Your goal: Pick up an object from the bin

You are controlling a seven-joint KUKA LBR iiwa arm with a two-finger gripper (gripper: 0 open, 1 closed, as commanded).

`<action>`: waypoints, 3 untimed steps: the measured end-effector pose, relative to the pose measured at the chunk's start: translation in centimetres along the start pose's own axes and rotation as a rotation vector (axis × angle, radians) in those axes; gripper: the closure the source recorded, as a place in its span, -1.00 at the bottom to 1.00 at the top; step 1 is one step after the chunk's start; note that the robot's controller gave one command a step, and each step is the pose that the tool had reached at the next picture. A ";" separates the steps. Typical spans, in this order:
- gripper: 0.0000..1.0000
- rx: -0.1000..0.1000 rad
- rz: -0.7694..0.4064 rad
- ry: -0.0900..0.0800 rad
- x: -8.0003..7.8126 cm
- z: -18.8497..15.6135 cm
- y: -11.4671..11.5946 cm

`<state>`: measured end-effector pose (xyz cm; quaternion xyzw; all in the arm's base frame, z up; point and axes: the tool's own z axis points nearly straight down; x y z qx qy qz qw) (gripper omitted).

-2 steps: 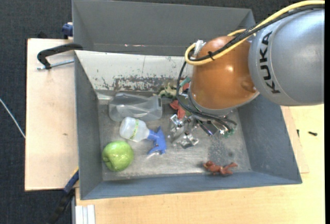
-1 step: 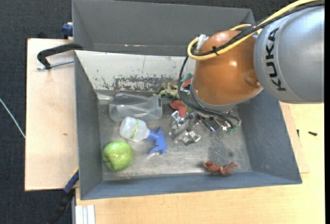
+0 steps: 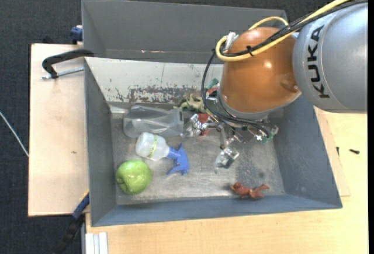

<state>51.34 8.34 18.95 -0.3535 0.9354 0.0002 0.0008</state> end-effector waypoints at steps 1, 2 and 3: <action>-1.00 0.000 -0.071 0.000 -0.2 2.0 -0.2; -1.00 0.004 -0.042 -0.007 -1.0 7.2 1.0; 1.00 -0.010 -0.060 0.016 -4.8 11.3 1.3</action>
Offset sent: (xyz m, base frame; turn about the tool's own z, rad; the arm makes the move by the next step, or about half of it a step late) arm -0.0048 0.0261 -0.1124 -0.0080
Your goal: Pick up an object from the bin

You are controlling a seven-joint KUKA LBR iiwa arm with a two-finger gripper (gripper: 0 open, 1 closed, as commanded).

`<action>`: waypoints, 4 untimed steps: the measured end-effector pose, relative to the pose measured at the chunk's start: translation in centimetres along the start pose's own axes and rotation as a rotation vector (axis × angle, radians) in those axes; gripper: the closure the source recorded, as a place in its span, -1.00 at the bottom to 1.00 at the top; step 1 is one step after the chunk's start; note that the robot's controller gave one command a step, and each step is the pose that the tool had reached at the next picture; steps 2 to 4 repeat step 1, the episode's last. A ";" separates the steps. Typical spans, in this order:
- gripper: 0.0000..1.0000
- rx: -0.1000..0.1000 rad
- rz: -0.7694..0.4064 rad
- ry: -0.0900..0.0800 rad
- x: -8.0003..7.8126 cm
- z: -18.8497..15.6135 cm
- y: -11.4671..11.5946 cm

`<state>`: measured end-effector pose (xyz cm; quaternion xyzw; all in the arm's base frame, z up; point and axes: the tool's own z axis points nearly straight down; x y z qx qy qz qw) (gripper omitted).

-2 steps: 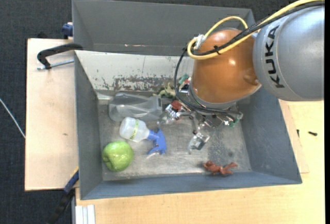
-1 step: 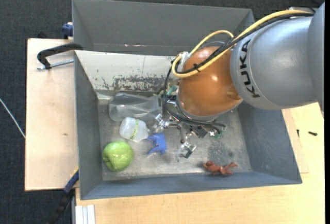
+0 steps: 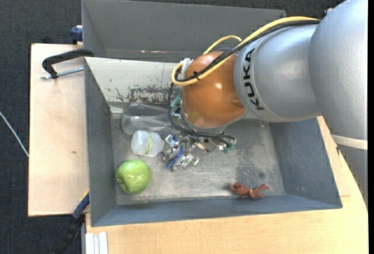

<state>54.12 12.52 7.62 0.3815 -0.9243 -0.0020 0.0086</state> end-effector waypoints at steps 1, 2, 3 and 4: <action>1.00 0.000 0.000 0.000 0.0 0.0 0.0; 1.00 0.000 0.000 0.000 0.0 0.0 0.0; 1.00 0.000 0.000 0.000 0.0 0.0 0.0; 1.00 0.000 0.000 0.000 0.0 0.0 0.0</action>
Offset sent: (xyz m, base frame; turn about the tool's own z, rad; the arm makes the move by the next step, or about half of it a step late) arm -0.0020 -0.0070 0.0524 0.0069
